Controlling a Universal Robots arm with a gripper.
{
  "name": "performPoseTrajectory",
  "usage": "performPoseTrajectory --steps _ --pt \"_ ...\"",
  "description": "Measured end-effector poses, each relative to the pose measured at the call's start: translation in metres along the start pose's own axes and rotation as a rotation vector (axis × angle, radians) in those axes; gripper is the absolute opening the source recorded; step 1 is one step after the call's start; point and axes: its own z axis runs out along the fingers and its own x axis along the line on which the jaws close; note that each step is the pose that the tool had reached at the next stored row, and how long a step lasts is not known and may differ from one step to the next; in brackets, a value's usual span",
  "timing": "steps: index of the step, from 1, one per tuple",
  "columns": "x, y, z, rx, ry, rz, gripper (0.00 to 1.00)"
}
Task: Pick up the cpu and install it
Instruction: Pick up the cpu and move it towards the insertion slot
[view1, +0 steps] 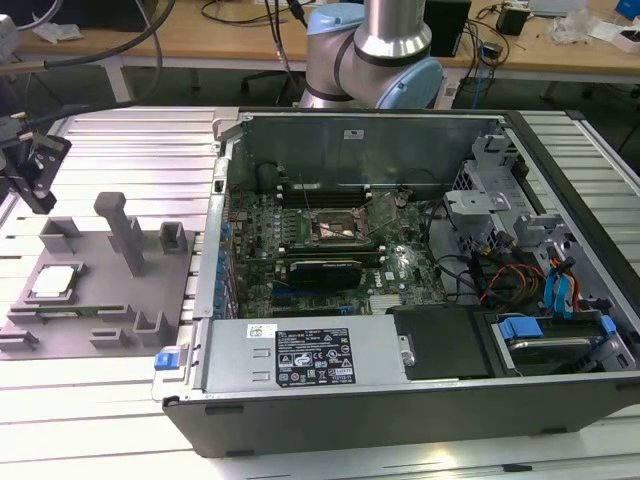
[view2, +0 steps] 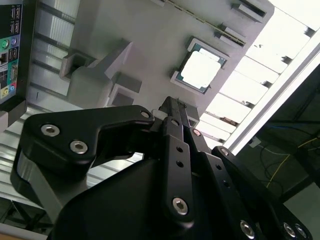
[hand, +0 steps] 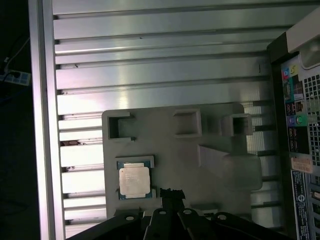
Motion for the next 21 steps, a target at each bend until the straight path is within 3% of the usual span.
performPoseTrajectory --steps 10,21 --pt "0.0076 -0.0011 0.0084 0.0002 0.0004 0.0 0.11" --pt "0.0111 -0.0017 0.0145 0.0001 0.0004 0.0 0.11"
